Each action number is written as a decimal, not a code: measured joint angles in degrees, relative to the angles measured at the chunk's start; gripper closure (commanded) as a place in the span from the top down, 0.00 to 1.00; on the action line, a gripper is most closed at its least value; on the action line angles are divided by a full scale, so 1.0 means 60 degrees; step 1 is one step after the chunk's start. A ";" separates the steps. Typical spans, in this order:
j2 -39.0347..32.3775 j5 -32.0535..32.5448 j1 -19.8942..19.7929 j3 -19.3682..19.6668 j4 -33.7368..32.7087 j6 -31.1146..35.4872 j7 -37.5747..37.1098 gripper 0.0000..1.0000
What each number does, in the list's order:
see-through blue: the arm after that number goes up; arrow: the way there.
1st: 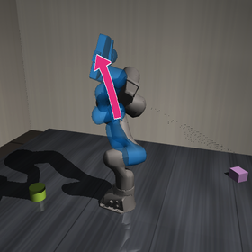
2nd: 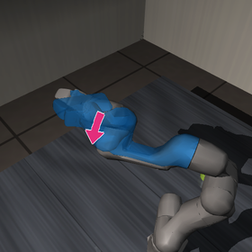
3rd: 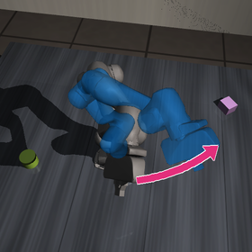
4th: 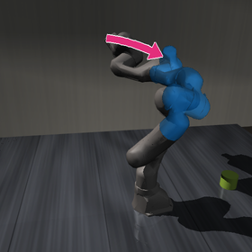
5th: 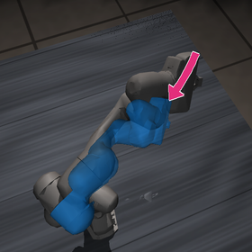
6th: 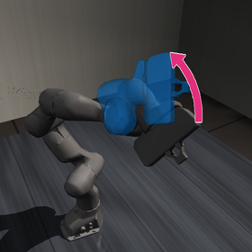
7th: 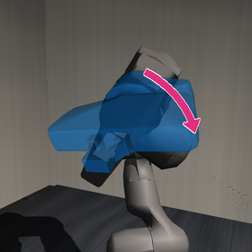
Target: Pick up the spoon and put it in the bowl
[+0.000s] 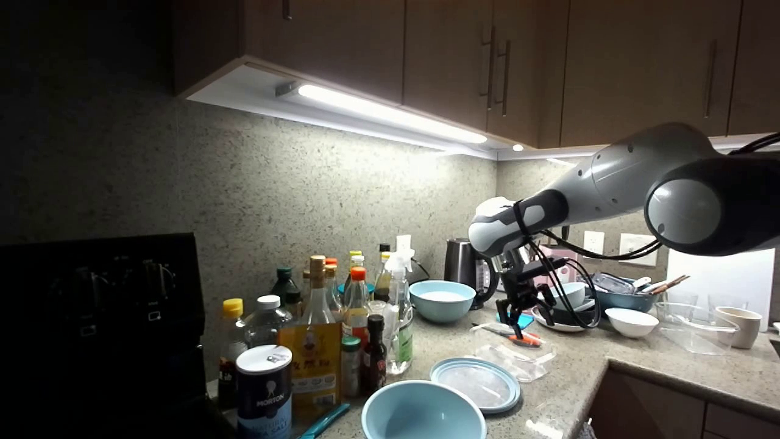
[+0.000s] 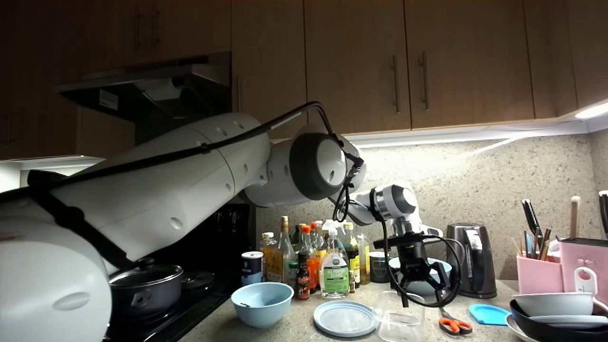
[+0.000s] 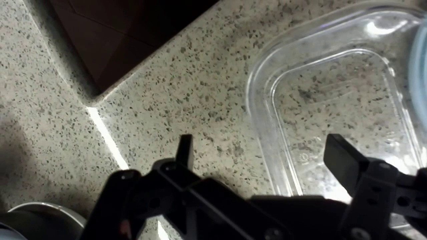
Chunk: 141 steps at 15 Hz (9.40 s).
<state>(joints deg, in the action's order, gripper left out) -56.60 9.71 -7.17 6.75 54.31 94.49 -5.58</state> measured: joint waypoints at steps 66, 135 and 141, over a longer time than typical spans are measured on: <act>-0.3490 0.0597 -0.0795 0.0068 -0.5499 -0.3148 0.5972 0.75; -0.3553 -0.5822 -0.2121 -0.1272 -0.5539 -0.4381 -1.1418 0.35; -0.4021 -0.5880 -0.2120 -0.1330 -0.5523 -0.4381 -1.1924 0.73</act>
<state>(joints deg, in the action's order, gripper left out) -80.73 -25.56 -19.88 -1.23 21.17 68.20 -77.12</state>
